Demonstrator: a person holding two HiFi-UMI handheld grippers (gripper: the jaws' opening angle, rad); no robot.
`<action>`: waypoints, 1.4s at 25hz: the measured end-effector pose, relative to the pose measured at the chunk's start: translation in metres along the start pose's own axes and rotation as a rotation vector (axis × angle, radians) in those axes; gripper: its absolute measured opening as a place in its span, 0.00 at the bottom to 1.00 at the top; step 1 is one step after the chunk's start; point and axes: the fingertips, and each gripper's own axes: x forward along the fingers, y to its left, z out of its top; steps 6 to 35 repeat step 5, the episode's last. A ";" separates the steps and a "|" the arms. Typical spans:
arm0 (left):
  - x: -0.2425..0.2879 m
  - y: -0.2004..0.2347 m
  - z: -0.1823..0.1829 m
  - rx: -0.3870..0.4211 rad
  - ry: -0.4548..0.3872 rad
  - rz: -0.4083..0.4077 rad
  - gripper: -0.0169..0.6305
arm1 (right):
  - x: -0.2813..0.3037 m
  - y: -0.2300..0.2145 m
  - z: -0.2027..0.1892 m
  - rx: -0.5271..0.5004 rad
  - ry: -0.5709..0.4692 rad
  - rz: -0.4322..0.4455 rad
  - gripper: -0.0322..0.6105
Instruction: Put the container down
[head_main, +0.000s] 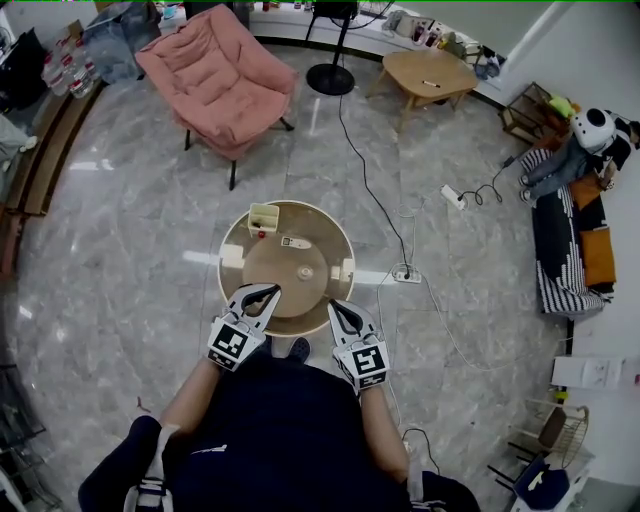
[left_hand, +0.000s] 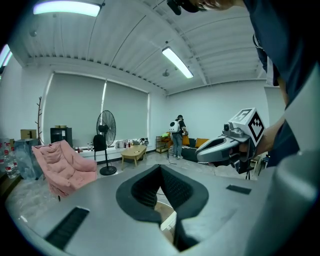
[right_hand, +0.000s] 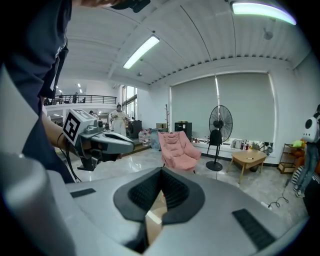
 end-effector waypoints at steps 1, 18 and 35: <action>0.001 0.000 -0.001 -0.003 -0.001 -0.004 0.06 | 0.001 0.001 0.000 -0.007 0.000 0.004 0.09; 0.004 -0.001 -0.005 0.004 0.006 -0.008 0.06 | 0.005 0.003 -0.001 -0.024 0.004 0.014 0.09; 0.004 -0.001 -0.005 0.004 0.006 -0.008 0.06 | 0.005 0.003 -0.001 -0.024 0.004 0.014 0.09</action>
